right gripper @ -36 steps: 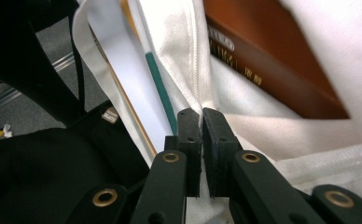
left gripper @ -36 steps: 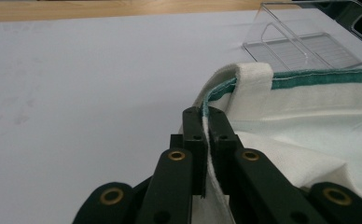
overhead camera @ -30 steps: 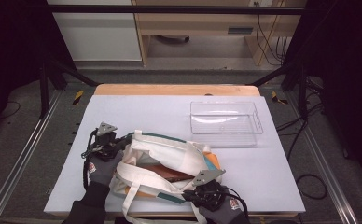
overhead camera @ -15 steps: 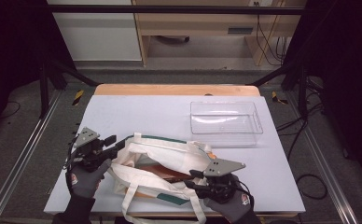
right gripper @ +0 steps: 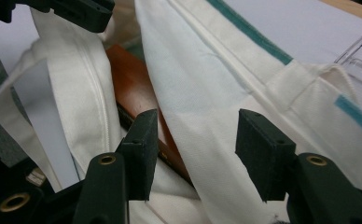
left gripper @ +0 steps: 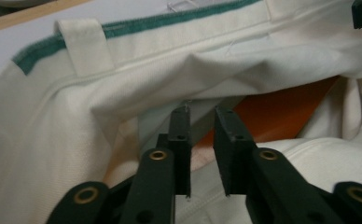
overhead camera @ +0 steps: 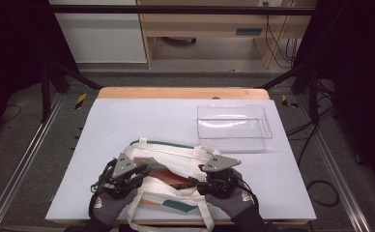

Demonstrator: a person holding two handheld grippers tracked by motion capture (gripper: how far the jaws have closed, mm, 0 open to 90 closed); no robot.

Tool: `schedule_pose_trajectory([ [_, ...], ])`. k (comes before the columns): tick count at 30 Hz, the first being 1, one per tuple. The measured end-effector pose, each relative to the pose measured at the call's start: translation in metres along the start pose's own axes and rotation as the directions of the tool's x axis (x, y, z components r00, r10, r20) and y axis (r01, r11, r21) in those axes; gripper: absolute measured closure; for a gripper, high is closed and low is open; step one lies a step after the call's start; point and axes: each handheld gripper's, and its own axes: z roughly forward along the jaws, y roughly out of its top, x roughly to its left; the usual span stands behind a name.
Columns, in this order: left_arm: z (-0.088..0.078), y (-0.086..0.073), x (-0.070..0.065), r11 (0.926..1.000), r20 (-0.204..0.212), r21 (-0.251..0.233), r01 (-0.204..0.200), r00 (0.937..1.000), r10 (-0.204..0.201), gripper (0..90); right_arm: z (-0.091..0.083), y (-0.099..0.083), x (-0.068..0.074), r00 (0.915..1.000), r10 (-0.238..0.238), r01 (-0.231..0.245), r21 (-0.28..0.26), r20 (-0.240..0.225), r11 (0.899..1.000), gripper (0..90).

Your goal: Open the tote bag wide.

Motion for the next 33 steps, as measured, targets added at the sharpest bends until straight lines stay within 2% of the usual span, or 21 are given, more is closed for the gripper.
schedule_pose_trajectory([
  [1,0.0,0.0,0.0,1.0,0.0,0.0,0.0,1.0,0.0,74.4,0.0,0.0,0.0,1.0,0.0,0.0,0.0,0.0,1.0,49.5],
  [2,0.002,-0.003,0.002,0.9999,0.009,0.011,0.006,0.9999,-0.006,74.1,0.006,-0.002,0.003,0.9999,-0.016,0.016,0.026,0.003,1.0,50.2],
  [6,0.0,-0.008,0.006,0.9997,0.021,0.013,0.019,0.9996,-0.019,73.1,0.017,-0.005,0.007,0.9974,-0.043,0.041,0.035,0.058,0.999,55.8],
  [9,0.001,-0.009,0.006,0.9997,0.021,0.016,0.017,0.9996,-0.017,72.6,0.022,-0.006,0.007,0.9955,-0.057,0.054,0.05,0.075,0.997,57.4],
  [11,0.002,-0.01,0.005,0.9995,0.02,0.03,0.012,0.9997,-0.012,72.5,0.027,-0.006,0.007,0.9937,-0.065,0.059,0.059,0.092,0.996,73.7],
  [12,0.002,-0.011,0.004,0.9995,0.022,0.027,0.017,0.9996,-0.017,72.6,0.027,-0.005,0.006,0.9954,-0.051,0.046,0.061,0.081,0.997,82.7],
  [13,0.002,-0.011,0.004,0.9995,0.022,0.027,0.017,0.9996,-0.017,72.7,0.027,-0.005,0.006,0.9954,-0.051,0.046,0.061,0.081,0.997,82.7],
  [15,-0.001,-0.013,0.003,0.9994,0.026,0.031,0.014,0.9996,-0.014,72.8,0.024,-0.003,0.003,0.9959,-0.034,0.03,0.046,0.084,0.998,88.1],
  [16,-0.004,-0.017,0.003,0.9992,0.026,0.037,0.016,0.9995,-0.017,73.0,0.021,0.0,-0.002,0.9958,-0.01,0.007,0.027,0.091,1.0,88.6],
  [19,-0.007,-0.021,0.002,0.999,0.03,0.037,0.024,0.9992,-0.025,73.2,0.019,0.003,-0.007,0.9946,0.015,-0.017,0.015,0.103,1.0,88.7],
  [20,-0.008,-0.022,0.001,0.9989,0.033,0.039,0.024,0.9991,-0.025,73.5,0.022,0.005,-0.012,0.9918,0.029,-0.032,0.016,0.124,0.999,88.5],
  [21,-0.009,-0.023,0.001,0.9989,0.034,0.041,0.021,0.9992,-0.022,73.5,0.022,0.005,-0.012,0.9918,0.029,-0.032,0.016,0.124,0.999,88.5],
  [22,-0.012,-0.026,-0.001,0.9987,0.033,0.047,0.021,0.9992,-0.022,73.8,0.025,0.005,-0.016,0.988,0.058,-0.06,0.012,0.143,0.998,88.3],
  [23,-0.012,-0.026,-0.001,0.9987,0.033,0.047,0.021,0.9992,-0.022,74.1,0.025,0.005,-0.016,0.988,0.058,-0.06,0.012,0.143,0.998,88.3],
  [26,-0.013,-0.031,-0.004,0.9979,0.037,0.064,0.013,0.9992,-0.016,74.9,0.031,0.007,-0.023,0.9807,0.095,-0.098,0.009,0.171,0.995,88.1],
  [33,-0.016,-0.035,-0.007,0.9959,0.038,0.089,0.01,0.9992,-0.014,78.9,0.043,0.005,-0.031,0.971,0.112,-0.121,0.033,0.211,0.992,88.1],
])
